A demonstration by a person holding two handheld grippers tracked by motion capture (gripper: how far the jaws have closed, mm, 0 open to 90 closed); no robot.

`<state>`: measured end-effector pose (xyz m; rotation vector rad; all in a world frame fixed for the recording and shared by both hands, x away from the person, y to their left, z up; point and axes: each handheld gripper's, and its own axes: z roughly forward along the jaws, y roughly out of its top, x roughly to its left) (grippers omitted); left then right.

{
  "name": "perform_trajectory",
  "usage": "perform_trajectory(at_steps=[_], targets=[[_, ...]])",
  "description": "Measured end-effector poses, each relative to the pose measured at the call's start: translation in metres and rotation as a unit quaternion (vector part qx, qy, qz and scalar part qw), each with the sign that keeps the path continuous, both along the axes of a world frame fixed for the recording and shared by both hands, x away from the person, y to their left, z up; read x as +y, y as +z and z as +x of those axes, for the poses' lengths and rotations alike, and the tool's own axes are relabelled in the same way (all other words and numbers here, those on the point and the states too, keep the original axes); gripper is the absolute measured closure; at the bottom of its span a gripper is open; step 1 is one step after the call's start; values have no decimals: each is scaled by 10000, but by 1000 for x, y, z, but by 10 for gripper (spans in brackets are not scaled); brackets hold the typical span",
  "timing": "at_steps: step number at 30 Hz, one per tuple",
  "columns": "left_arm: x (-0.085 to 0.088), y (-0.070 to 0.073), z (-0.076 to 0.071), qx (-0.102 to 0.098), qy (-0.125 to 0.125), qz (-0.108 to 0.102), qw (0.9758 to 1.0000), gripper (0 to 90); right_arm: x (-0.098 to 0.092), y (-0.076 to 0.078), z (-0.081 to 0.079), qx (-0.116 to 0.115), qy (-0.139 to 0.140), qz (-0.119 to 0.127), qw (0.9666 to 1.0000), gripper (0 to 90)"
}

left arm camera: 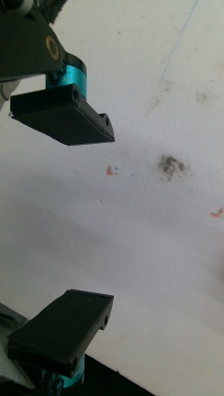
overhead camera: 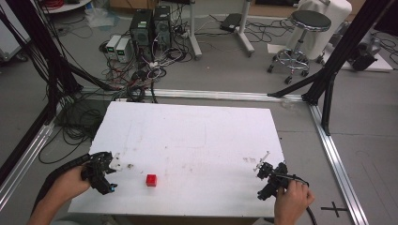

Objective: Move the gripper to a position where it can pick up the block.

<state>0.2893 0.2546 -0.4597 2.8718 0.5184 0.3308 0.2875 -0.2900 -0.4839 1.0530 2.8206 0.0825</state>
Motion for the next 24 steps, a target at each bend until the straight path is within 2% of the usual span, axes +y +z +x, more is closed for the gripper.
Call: perform_trajectory(at_steps=[9,13,21,24], targets=[[-16,4,7,114,-404,58,9991,190,2,0,2,7,84,11,10000,49],[-22,4,10,174,-498,26,9986,187,1,1,2,-9,113,7,9999,49],[-41,4,13,244,-919,143,9954,185,1,1,1,0,108,29,9999,49],[-48,4,13,248,-961,193,9949,185,2,0,1,-11,97,36,9999,49]])
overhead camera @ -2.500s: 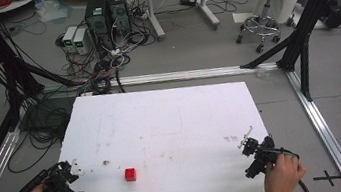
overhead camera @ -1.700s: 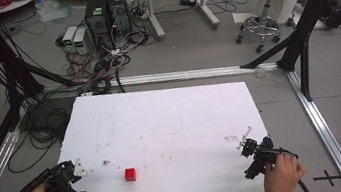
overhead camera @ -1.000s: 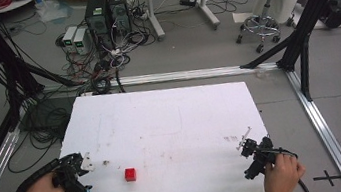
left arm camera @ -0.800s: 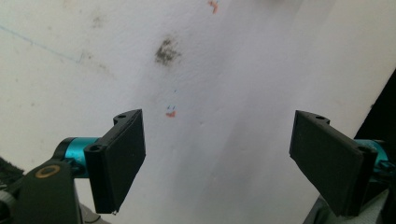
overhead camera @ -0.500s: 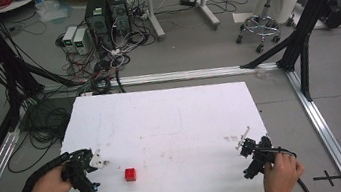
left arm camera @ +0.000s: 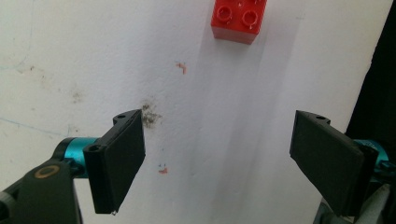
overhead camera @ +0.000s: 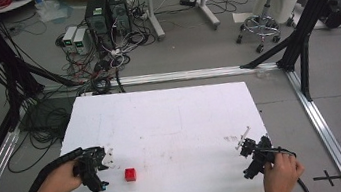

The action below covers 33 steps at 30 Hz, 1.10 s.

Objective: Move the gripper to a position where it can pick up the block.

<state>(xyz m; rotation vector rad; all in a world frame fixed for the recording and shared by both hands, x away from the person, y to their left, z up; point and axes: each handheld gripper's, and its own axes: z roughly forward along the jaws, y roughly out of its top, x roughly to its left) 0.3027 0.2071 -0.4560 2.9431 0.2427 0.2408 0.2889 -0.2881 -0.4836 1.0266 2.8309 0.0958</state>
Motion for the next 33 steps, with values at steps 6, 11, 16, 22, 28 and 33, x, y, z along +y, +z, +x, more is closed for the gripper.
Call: perform_trajectory(at_steps=[6,11,16,22,28,33], targets=[[-15,-2,2,57,-221,0,9997,184,0,0,0,5,8,3,10000,49],[-29,-6,4,140,-416,68,9990,182,-1,0,0,5,-13,35,10000,49],[-37,-10,6,266,-568,121,9980,181,-2,0,-1,3,6,43,10000,49],[-46,-13,11,357,-693,202,9968,181,0,0,0,12,40,43,10000,48],[-55,-19,12,442,-849,324,9949,181,0,0,0,20,43,19,10000,49],[-61,-22,14,482,-975,395,9933,181,0,0,0,37,82,10,10000,48]])
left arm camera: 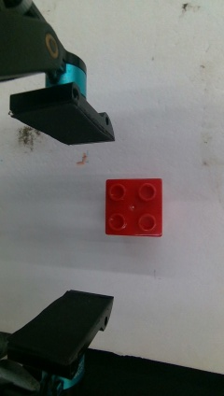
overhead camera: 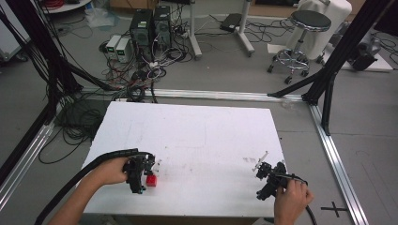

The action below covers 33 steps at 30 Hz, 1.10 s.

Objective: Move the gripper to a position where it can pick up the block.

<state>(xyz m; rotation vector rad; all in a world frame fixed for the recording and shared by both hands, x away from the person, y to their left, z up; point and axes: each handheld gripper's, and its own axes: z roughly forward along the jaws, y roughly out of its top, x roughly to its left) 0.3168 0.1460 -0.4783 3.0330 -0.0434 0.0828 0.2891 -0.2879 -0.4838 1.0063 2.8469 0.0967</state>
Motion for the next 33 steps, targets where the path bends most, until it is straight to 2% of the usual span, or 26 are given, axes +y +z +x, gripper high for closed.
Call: perform_trajectory(at_steps=[5,7,13,33], targets=[[-4,-2,4,30,-47,22,10000,182,0,0,0,3,-20,0,10000,49],[-5,-5,7,104,-55,87,9999,182,-1,0,0,-1,-14,-2,10000,49],[-8,-12,9,156,-106,192,9996,183,-2,0,0,14,-27,6,10000,49],[-18,-30,15,385,-225,257,9987,189,-1,-1,-1,37,-27,-5,10000,49]])
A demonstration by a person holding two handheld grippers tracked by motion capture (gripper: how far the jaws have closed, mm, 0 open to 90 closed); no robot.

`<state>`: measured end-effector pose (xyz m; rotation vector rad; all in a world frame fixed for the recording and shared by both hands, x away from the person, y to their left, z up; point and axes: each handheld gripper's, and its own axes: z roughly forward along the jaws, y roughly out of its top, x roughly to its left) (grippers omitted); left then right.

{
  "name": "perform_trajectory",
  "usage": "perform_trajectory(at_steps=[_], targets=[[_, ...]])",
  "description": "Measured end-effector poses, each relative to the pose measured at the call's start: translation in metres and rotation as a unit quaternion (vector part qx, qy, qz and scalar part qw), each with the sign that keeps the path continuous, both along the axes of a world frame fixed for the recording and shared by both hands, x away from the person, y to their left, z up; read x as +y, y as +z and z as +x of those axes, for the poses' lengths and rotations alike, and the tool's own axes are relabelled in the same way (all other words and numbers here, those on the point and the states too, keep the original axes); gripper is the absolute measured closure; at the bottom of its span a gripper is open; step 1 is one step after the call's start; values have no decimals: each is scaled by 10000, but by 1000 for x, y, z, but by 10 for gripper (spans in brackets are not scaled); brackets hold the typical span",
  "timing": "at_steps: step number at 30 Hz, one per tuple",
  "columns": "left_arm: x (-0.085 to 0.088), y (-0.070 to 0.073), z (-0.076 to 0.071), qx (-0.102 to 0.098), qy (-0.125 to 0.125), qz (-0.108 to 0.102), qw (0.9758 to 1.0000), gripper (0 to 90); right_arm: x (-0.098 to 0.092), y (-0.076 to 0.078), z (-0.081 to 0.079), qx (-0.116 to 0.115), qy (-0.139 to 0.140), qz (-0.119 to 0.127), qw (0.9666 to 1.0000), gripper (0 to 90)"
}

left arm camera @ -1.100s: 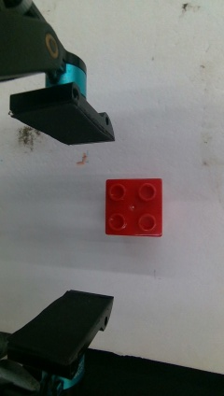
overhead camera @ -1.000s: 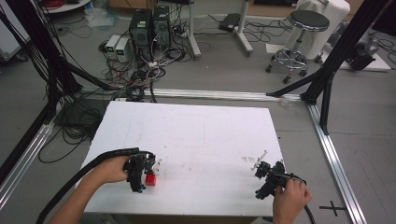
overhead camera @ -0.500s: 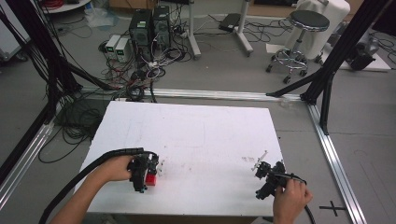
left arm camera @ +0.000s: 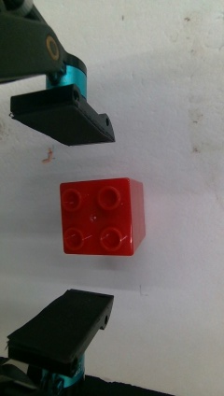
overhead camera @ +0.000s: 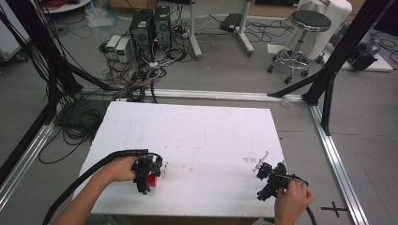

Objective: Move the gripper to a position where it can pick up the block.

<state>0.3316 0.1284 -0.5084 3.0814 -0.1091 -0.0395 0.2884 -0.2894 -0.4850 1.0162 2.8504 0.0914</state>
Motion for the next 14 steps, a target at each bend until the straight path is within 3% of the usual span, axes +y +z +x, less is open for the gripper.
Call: perform_trajectory(at_steps=[14], targets=[[-1,0,-1,-31,-12,-5,10000,188,0,0,0,14,-4,14,10000,48]])
